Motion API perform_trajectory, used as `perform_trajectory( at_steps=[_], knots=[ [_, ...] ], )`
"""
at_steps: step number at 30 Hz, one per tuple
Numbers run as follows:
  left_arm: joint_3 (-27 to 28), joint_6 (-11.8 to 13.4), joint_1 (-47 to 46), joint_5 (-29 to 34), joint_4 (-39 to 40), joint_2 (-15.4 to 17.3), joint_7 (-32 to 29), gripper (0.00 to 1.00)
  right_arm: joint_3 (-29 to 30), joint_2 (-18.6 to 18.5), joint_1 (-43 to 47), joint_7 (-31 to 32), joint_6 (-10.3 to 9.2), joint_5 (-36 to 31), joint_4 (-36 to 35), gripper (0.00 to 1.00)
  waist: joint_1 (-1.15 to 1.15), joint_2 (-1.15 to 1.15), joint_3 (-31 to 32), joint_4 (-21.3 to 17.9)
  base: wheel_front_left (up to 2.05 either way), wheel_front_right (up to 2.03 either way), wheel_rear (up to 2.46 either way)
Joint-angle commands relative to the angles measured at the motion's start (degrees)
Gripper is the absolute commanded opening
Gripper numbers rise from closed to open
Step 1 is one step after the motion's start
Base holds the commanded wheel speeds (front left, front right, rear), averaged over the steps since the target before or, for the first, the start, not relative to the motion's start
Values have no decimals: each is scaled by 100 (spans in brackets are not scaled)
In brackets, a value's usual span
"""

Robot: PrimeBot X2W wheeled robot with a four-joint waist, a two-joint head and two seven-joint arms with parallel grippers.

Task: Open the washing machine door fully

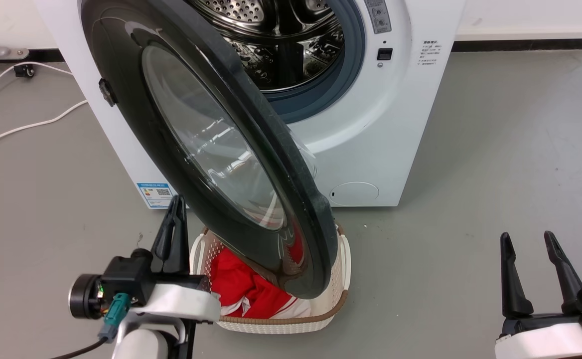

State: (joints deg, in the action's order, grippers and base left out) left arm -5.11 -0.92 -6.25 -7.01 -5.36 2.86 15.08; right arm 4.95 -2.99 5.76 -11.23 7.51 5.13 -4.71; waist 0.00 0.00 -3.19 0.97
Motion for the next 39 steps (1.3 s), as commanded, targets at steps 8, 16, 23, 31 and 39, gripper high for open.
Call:
perform_trajectory(
  at_steps=[8,16,23,31,39],
  knots=[
    [-73,92,-269,89,1488,3,13,0,34,21,-17,-24,-4,69,-20,100,0,0,30,32,0,0,0],
    [-326,30,-600,247,2750,3,12,0,39,21,-3,2,-4,81,-36,100,0,0,12,52,0,0,0],
    [-909,-156,-859,212,3108,4,12,0,81,21,6,31,-4,34,-73,100,0,0,-19,63,0,0,0],
    [-2196,-372,-1047,-184,2785,4,-125,0,97,21,-16,67,-4,61,-98,100,0,0,-58,30,0,0,0],
    [-3302,-504,-640,-499,2164,33,-628,0,130,21,-75,81,-4,97,-117,100,0,0,-196,15,0,0,0]
  ],
)
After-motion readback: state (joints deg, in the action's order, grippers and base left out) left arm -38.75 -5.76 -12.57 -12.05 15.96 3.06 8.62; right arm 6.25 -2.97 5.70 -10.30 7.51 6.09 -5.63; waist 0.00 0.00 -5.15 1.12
